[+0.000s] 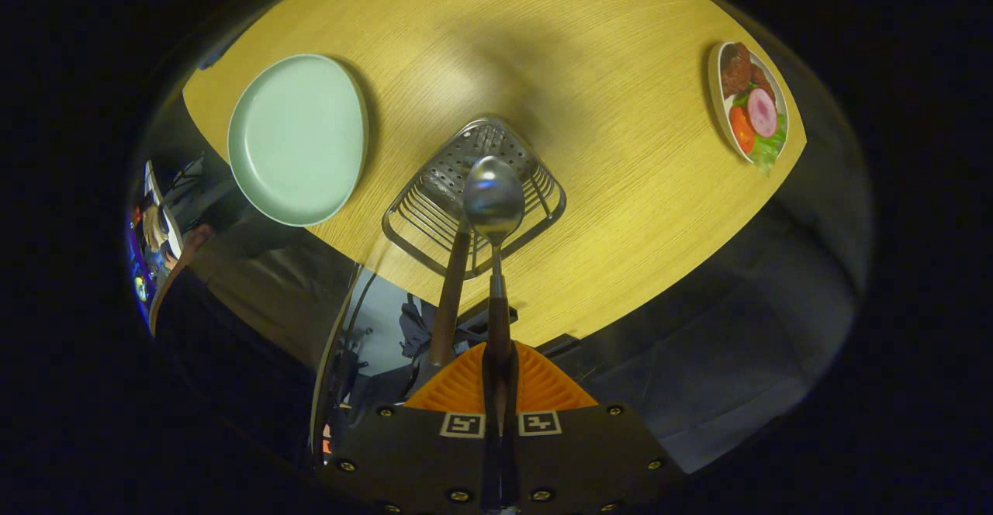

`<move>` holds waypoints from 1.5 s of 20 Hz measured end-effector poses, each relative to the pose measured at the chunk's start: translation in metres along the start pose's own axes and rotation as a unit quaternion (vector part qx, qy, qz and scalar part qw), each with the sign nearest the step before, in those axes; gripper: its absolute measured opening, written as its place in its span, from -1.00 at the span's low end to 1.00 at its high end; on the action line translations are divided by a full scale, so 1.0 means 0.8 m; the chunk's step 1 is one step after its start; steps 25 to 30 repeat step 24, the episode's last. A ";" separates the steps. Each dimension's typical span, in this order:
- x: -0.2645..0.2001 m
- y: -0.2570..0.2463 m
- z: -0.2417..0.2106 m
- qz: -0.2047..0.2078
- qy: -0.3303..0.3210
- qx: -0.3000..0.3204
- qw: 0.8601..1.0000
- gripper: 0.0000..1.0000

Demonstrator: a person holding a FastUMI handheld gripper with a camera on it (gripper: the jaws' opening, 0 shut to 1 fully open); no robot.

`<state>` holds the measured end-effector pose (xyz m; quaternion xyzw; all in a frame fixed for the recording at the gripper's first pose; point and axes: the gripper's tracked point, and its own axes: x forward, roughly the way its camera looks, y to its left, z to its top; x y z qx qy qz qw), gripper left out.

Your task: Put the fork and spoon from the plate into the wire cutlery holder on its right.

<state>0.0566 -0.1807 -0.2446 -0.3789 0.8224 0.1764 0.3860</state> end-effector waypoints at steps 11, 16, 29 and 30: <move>-0.008 -0.009 0.033 -0.018 0.005 0.007 1.000 -0.80; -0.024 -0.005 0.032 0.006 -0.030 0.029 0.999 -0.76; -0.073 0.001 0.016 0.051 -0.133 0.092 0.986 -0.72; -0.073 0.001 0.016 0.051 -0.133 0.092 0.986 -0.72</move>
